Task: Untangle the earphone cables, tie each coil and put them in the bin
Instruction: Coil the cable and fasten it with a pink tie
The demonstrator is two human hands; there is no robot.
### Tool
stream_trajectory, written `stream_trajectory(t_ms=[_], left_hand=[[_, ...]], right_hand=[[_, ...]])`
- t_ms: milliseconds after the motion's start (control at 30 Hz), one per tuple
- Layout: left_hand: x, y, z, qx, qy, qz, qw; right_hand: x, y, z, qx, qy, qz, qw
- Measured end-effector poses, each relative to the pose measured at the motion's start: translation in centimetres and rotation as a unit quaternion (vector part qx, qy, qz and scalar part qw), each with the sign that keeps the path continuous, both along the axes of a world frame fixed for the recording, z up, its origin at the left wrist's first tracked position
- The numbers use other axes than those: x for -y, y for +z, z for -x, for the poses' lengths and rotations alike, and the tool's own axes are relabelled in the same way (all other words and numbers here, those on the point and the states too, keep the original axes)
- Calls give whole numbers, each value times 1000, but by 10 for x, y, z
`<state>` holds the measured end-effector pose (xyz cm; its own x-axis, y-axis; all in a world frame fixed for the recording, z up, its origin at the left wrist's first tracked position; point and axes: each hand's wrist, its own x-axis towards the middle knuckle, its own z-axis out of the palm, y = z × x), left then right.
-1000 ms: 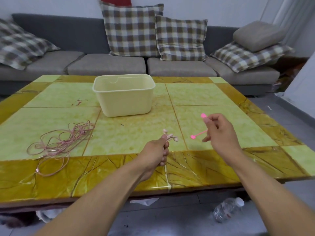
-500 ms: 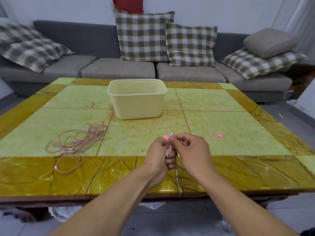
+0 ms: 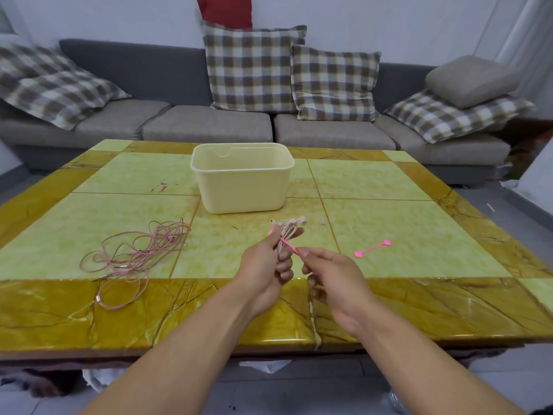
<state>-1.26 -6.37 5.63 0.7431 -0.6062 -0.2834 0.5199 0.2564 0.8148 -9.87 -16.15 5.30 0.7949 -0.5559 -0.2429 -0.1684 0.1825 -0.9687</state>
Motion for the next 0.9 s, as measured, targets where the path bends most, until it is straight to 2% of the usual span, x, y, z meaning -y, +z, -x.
stream_trajectory(t_ms=[100,233,333,600,900], left_hand=[[-5,6,-1,57,-58,-44,996],[-22,14,-4,119,-229,-85,962],[-27,12,-4,128,-282,-109,944],[-21,6,0,171,-221,-139,950],[-14,-1,4,216,-134,-155,955]], right_hand=[[12,2,1,-52,88,-91,991],[24,11,7,-31,159,-124,979],[28,14,10,-9,167,-113,979],[27,6,5,15,95,-13,995],[31,5,7,54,32,84,994]])
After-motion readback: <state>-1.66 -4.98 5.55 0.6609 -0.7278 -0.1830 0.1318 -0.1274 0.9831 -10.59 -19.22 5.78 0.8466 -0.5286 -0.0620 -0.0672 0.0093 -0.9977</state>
